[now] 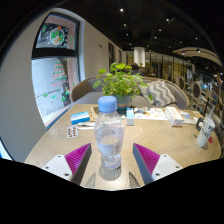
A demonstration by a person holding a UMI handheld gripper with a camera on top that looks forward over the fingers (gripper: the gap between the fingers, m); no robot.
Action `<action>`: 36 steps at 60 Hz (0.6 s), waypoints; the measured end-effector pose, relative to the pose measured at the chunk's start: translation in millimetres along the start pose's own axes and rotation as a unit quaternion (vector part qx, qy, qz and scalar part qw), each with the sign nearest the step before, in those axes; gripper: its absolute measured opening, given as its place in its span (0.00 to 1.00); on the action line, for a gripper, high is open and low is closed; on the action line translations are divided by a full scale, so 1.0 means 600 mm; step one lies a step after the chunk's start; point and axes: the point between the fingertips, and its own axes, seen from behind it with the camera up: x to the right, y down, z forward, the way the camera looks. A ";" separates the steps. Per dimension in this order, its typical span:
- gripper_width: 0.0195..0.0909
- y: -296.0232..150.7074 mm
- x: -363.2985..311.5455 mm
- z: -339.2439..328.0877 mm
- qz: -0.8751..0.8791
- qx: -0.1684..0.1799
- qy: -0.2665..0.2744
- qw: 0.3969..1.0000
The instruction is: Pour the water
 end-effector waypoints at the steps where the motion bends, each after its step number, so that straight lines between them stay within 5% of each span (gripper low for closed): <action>1: 0.92 -0.002 0.000 0.009 0.001 0.004 0.000 1.000; 12: 0.68 0.009 -0.013 0.074 0.001 0.026 -0.007 1.000; 18: 0.41 0.009 -0.014 0.087 0.003 0.038 -0.008 0.999; 36: 0.20 0.010 -0.016 0.089 0.009 0.040 -0.020 0.999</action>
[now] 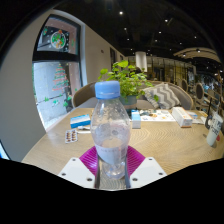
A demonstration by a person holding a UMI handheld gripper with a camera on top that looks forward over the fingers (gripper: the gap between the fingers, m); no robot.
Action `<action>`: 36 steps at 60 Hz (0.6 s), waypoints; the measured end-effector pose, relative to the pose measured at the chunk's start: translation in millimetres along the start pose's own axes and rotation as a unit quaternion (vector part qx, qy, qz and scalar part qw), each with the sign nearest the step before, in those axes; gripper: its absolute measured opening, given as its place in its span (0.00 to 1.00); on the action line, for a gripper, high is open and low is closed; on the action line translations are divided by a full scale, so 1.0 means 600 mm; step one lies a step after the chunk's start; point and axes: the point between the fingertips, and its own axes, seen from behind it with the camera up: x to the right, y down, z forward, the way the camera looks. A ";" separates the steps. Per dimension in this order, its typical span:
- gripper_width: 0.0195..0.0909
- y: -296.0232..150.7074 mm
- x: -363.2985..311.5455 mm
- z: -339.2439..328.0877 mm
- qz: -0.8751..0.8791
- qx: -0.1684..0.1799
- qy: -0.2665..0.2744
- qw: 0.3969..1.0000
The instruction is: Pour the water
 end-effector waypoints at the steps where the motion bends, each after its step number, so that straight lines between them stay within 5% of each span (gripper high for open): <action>1: 0.20 -0.001 -0.001 0.000 0.000 -0.002 -0.001 1.000; 14: 0.20 -0.045 -0.004 -0.035 0.024 0.005 -0.016 1.000; 36: 0.20 -0.298 0.130 -0.134 0.240 0.093 -0.090 0.962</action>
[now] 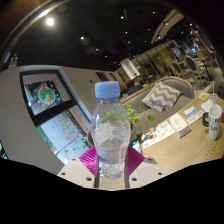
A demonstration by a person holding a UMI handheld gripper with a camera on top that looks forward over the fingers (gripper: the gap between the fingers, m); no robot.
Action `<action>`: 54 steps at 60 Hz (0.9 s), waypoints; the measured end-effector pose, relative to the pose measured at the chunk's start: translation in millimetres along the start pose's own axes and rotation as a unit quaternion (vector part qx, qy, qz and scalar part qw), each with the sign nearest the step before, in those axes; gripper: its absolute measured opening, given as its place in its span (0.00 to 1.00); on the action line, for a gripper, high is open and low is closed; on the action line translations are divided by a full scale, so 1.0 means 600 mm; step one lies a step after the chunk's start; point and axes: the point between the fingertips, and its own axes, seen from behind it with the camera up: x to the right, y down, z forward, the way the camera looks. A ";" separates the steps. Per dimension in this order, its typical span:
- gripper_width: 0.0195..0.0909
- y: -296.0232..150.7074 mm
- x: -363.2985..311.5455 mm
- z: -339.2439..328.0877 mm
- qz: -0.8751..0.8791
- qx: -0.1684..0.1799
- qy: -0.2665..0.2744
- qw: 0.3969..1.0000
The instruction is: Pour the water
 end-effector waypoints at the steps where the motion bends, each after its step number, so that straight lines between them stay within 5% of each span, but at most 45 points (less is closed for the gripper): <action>1: 0.20 -0.014 0.004 -0.002 0.014 0.004 -0.005 1.000; 23: 0.19 -0.201 0.190 -0.041 0.366 0.038 -0.084 0.926; 54: 0.19 -0.191 0.373 -0.036 0.679 0.048 -0.116 0.724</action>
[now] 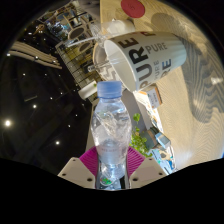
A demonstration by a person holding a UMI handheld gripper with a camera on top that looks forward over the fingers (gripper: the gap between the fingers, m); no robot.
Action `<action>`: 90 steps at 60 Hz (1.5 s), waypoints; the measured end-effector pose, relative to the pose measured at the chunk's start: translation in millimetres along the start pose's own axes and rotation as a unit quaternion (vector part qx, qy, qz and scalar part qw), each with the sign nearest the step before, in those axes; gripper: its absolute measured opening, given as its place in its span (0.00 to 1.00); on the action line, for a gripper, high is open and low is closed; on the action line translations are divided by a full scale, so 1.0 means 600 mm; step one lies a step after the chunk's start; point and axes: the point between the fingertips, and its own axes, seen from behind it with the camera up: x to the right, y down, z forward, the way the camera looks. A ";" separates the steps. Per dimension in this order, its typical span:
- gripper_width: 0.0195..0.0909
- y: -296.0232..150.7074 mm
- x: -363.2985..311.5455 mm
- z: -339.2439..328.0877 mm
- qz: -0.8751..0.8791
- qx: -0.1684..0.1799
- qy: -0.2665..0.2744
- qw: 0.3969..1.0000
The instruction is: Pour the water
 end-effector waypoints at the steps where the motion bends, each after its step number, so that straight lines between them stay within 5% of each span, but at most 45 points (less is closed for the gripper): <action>1: 0.19 -0.001 0.002 0.001 0.003 -0.001 0.000 1.000; 13: 0.19 -0.005 0.008 -0.004 -0.022 -0.005 0.021 1.000; 23: 0.19 -0.014 -0.001 -0.017 -0.212 -0.009 0.087 0.973; 42: 0.19 -0.078 -0.217 -0.065 -0.657 0.032 0.126 0.743; 54: 0.20 -0.221 -0.275 -0.110 -0.776 0.089 0.177 0.599; 70: 0.19 -0.407 -0.169 -0.159 -0.812 0.078 0.260 0.516; 90: 0.19 -0.530 -0.015 -0.168 -0.792 0.043 0.309 0.524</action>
